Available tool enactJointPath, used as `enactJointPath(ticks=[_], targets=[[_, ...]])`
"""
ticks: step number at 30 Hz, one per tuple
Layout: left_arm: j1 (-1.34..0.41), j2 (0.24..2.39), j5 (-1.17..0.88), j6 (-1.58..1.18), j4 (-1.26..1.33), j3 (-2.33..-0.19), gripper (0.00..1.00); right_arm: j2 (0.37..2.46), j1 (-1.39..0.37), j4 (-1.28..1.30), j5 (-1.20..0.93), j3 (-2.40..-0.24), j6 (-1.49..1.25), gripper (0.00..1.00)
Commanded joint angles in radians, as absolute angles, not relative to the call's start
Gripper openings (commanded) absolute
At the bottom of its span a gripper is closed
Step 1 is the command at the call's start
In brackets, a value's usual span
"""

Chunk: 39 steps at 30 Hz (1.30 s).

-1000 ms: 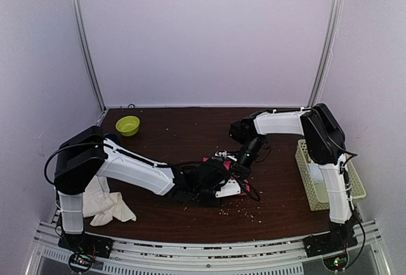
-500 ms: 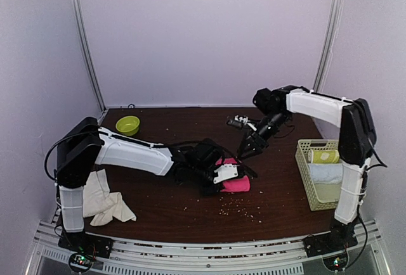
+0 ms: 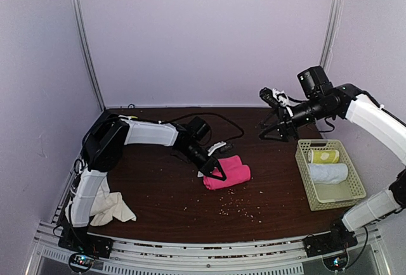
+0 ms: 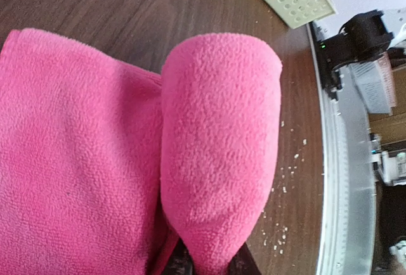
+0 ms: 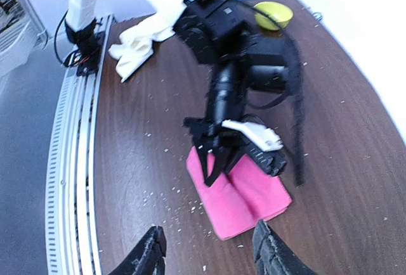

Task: Roll the towels
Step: Roll the towel at the center of the board.

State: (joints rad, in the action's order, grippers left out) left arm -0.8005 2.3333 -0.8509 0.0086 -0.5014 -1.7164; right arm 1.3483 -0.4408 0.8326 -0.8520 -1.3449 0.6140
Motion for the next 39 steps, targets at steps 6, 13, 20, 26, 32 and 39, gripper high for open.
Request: enactJointPath(ticks=[6,13,20,26,32,39], targets=[[-0.767,2.471,-1.01,-0.088,-0.572,-1.755,0.13,1.408,-0.675,0.633,-0.418,-1.074,0.668,0.55],[-0.767,2.475,-0.997,-0.09,-0.582,-1.75,0.13,1.523,-0.816,0.429,-0.22,-1.028,0.724,0.61],[-0.765,2.474,-0.998,-0.082,-0.586,-1.734,0.13,1.638,-0.885,0.321,-0.077,-1.015,0.816,0.64],[-0.762,2.471,-0.995,-0.067,-0.599,-1.734,0.14,1.73,-0.889,0.227,0.013,-0.965,0.868,0.64],[-0.759,2.453,-0.995,-0.031,-0.636,-1.737,0.23,1.778,-0.889,0.12,0.085,-0.893,0.929,0.57],[-0.695,2.104,-0.727,-0.047,-0.462,-1.479,0.64,1.837,-0.884,0.313,-0.025,-1.001,0.895,0.34]])
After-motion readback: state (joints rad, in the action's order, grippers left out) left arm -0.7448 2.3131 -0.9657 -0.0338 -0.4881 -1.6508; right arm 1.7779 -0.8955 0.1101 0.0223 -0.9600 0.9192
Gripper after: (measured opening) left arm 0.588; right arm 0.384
